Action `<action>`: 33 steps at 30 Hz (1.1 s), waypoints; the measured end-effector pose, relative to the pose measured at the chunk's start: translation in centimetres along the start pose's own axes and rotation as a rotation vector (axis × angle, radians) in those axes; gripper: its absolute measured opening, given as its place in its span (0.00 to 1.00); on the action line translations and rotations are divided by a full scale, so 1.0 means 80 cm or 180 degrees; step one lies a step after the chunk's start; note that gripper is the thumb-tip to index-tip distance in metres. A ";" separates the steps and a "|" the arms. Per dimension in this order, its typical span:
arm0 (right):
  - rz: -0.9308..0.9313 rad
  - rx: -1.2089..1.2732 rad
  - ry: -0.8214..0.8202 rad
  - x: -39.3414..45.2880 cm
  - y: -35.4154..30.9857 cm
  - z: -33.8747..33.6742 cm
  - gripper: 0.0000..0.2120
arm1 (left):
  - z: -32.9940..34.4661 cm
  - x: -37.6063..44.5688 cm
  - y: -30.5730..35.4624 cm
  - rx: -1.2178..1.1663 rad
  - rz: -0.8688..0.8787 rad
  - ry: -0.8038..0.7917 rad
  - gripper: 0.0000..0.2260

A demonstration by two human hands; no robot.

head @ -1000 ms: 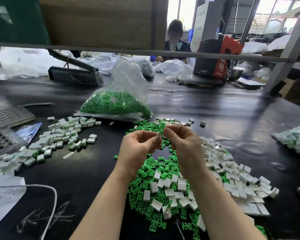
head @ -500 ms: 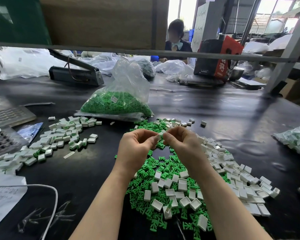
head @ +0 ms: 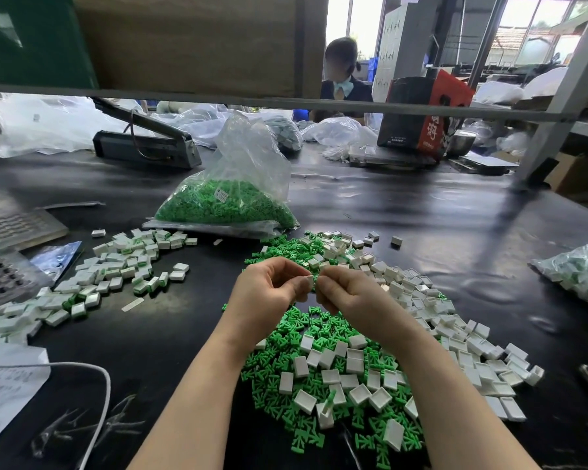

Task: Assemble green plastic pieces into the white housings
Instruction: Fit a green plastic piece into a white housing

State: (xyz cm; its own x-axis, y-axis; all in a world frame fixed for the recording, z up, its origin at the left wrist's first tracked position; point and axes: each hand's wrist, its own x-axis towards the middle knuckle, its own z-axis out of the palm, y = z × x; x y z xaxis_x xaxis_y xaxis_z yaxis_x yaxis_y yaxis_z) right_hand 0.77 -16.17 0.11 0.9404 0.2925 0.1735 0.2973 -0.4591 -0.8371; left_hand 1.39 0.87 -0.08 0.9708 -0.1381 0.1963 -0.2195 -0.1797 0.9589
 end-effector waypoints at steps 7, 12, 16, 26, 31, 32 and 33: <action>-0.0002 -0.0045 -0.0163 -0.001 0.002 0.002 0.16 | -0.007 0.002 -0.004 0.0221 0.0127 -0.0188 0.06; -0.0079 -0.0131 -0.0266 -0.002 0.002 0.000 0.16 | -0.009 0.003 -0.002 0.0329 0.0178 -0.0301 0.08; -0.0132 -0.0220 -0.0297 -0.002 0.002 -0.002 0.15 | -0.011 0.001 0.001 0.0427 0.0195 -0.0343 0.09; -0.0135 -0.0549 -0.0430 -0.005 -0.002 0.004 0.14 | -0.014 -0.002 0.003 0.0869 0.0255 -0.0495 0.10; -0.0086 -0.0135 -0.0293 -0.003 0.001 0.001 0.16 | -0.011 -0.004 0.005 0.0443 0.0179 -0.0317 0.06; -0.0099 -0.0085 -0.0273 -0.003 0.001 0.000 0.17 | -0.010 -0.004 0.005 0.0354 0.0156 -0.0320 0.05; -0.0121 -0.0066 -0.0261 -0.003 0.001 -0.001 0.18 | -0.010 -0.004 0.005 0.0302 0.0126 -0.0341 0.05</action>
State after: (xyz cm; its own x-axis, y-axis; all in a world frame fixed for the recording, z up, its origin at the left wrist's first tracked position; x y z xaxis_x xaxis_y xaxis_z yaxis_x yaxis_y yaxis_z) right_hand 0.59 -16.31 0.05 0.9120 0.3773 0.1612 0.3366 -0.4635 -0.8196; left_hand 1.05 1.64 0.41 0.9463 -0.2492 0.2059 -0.2707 -0.2627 0.9261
